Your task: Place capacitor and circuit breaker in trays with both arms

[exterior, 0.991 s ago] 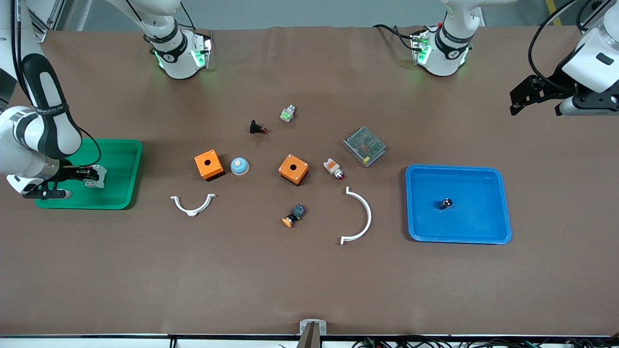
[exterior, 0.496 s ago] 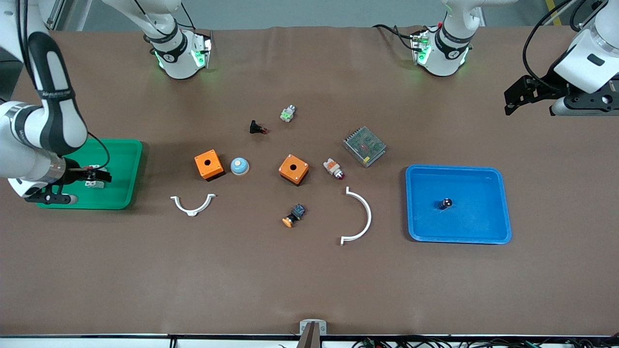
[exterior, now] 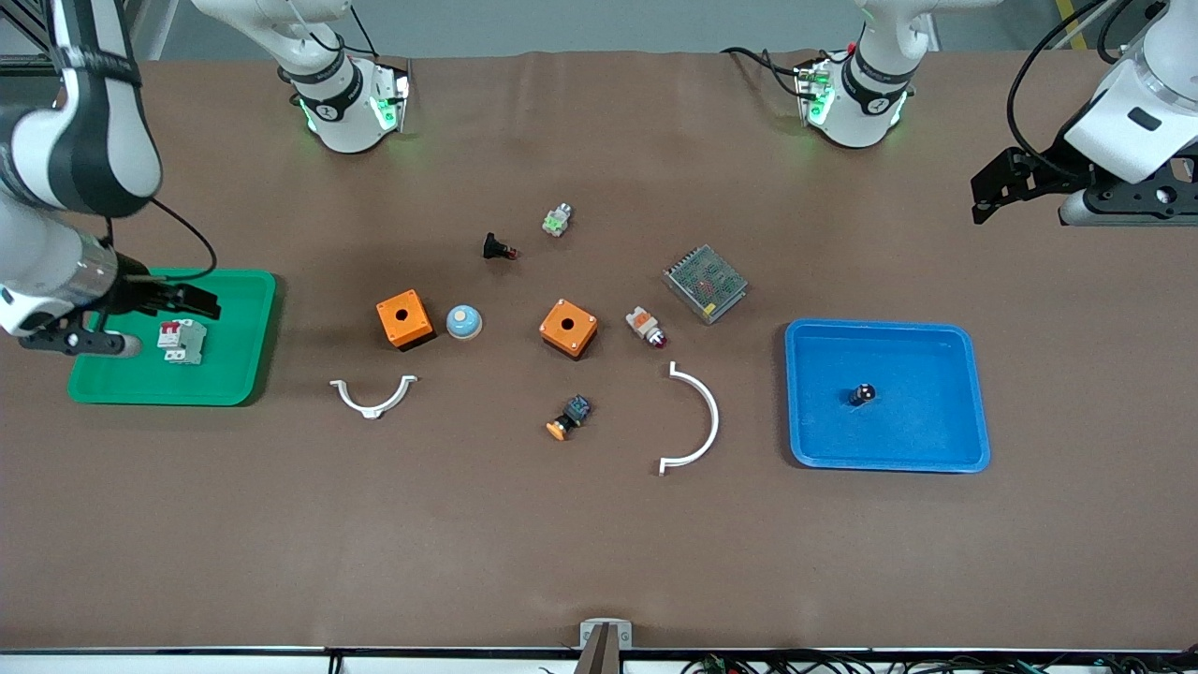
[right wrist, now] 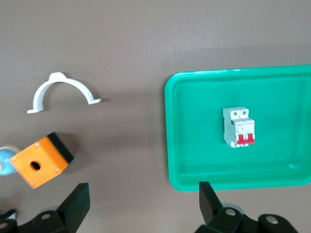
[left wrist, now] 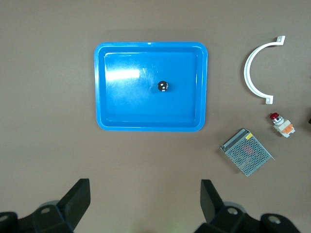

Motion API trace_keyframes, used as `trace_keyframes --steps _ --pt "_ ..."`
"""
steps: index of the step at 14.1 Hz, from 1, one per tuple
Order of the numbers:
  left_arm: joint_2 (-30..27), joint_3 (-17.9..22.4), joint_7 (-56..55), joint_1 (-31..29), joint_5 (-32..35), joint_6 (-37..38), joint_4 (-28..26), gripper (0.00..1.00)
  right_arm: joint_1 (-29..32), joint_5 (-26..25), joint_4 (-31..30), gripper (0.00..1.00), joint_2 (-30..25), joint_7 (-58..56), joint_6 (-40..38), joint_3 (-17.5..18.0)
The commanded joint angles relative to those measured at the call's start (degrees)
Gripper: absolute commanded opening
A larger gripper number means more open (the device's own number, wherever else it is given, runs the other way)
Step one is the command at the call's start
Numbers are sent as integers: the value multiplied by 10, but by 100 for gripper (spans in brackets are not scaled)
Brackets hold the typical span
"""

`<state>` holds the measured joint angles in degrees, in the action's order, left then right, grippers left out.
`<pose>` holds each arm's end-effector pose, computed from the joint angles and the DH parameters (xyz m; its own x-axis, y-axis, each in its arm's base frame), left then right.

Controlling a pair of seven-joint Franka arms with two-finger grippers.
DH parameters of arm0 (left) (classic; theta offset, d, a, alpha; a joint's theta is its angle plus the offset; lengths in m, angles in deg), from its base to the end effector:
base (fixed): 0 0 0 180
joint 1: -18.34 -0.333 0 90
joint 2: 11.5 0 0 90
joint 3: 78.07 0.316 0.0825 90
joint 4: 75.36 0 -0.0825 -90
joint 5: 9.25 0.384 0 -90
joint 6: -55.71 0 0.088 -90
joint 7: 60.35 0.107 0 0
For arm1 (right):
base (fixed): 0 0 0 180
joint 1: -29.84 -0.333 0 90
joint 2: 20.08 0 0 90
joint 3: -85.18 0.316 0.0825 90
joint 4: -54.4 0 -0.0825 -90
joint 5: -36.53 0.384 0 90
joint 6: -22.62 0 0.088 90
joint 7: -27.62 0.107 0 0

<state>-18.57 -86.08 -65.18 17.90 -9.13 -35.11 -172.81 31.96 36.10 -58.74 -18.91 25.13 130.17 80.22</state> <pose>0.5116 -0.0724 0.6297 0.9989 -0.0469 0.0081 -0.0468 -0.9987 -0.0186 0.5434 -0.0679 0.4478 0.9900 -0.0771 -0.1179 -0.0772 -0.9970 0.0035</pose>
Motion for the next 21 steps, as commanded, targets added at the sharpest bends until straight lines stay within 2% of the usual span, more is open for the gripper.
trace_keyframes --steps 1,4,9,21 --pt "-3 -2 -4 -1 -10 -4 -1 100 -1 12 68 100 -20 2 -89 -1" --pt "-3 -2 2 -1 -10 1 1 100 -7 12 158 100 -19 2 -176 -1" --pt "-1 -2 5 -1 -3 2 4 100 -4 10 259 100 -6 -4 -208 -4" --pt "5 -2 4 0 -2 2 14 100 -3 8 288 100 -5 -3 -209 -4"
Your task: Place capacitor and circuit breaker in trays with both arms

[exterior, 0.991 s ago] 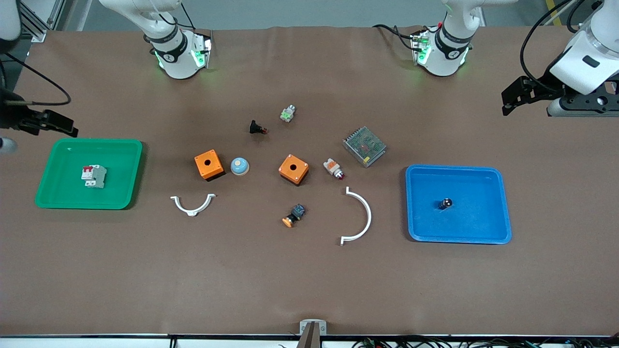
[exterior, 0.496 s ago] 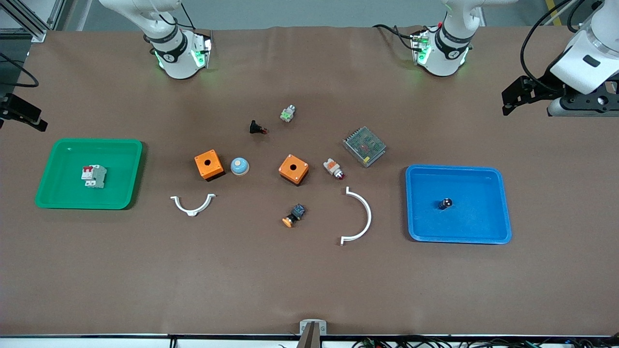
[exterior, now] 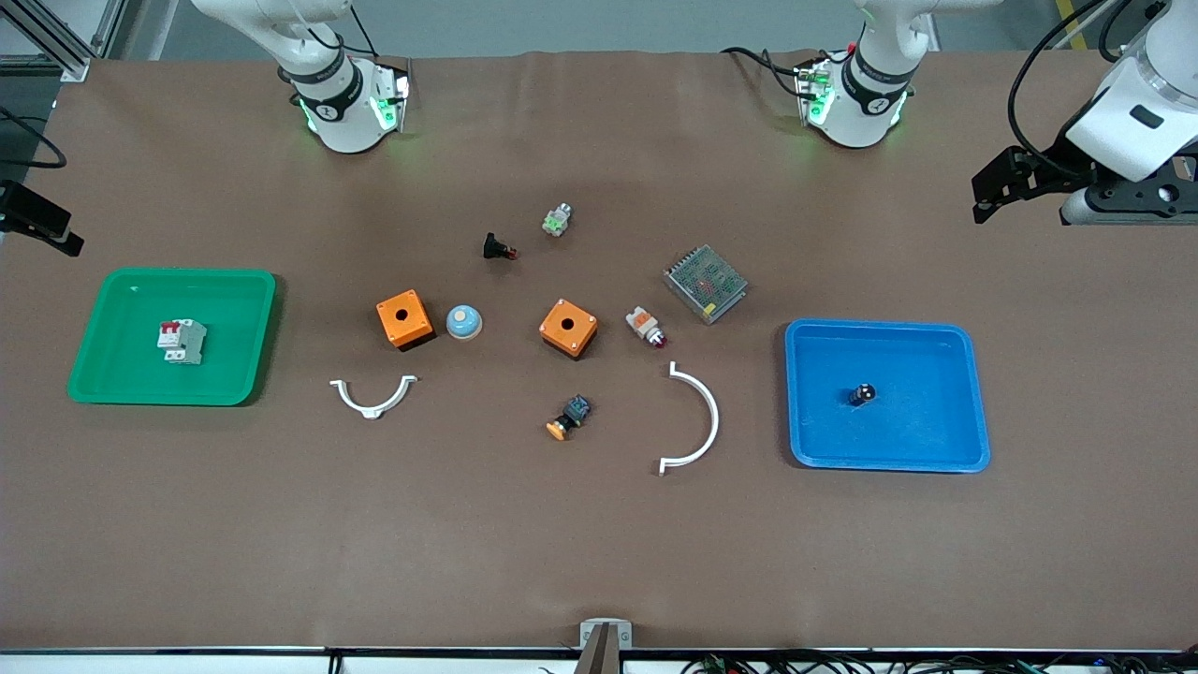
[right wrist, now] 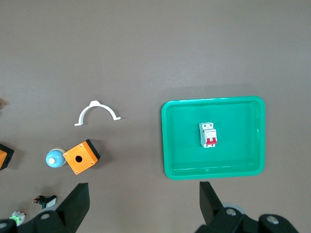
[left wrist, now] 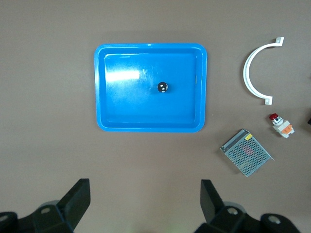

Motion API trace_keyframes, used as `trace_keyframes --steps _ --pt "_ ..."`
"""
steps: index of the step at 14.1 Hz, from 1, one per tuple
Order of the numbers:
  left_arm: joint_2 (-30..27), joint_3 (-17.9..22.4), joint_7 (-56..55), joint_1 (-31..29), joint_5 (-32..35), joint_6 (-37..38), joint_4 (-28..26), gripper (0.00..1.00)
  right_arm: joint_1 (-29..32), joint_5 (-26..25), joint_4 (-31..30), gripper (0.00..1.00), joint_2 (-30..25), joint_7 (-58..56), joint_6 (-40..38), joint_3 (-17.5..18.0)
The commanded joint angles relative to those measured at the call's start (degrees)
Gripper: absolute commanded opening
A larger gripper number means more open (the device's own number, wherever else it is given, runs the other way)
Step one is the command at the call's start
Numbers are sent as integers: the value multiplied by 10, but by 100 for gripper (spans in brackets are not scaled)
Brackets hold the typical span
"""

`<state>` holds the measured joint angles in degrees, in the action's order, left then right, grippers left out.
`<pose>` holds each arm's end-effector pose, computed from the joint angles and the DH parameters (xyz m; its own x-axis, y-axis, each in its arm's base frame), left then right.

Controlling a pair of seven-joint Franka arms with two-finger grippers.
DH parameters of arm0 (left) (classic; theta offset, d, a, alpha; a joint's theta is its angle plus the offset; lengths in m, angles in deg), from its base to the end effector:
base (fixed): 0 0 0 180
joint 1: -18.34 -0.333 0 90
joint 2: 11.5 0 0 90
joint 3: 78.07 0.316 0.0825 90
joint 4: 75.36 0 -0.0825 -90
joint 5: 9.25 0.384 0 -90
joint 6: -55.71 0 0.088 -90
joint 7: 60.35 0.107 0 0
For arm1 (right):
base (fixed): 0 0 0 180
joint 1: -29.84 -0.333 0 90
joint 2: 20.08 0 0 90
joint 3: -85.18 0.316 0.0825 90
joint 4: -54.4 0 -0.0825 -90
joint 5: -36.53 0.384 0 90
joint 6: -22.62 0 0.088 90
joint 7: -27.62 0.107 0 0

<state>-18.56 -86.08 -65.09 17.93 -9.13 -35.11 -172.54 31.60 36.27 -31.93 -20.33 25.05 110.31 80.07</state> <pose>0.5118 -0.0727 0.6319 0.9987 -0.0491 0.0126 -0.0488 -0.9986 -0.0182 0.5455 -0.0664 0.6534 0.9968 -0.0751 0.0279 -0.0753 -0.9971 0.0054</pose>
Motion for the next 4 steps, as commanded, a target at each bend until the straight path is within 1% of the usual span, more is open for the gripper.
trace_keyframes --steps 1,4 --pt "5 -2 3 0 -2 2 11 100 1 6 20 100 10 -2 -10 -2" --pt "5 -2 4 -2 -2 2 11 100 1 7 20 100 10 -1 -10 -2"
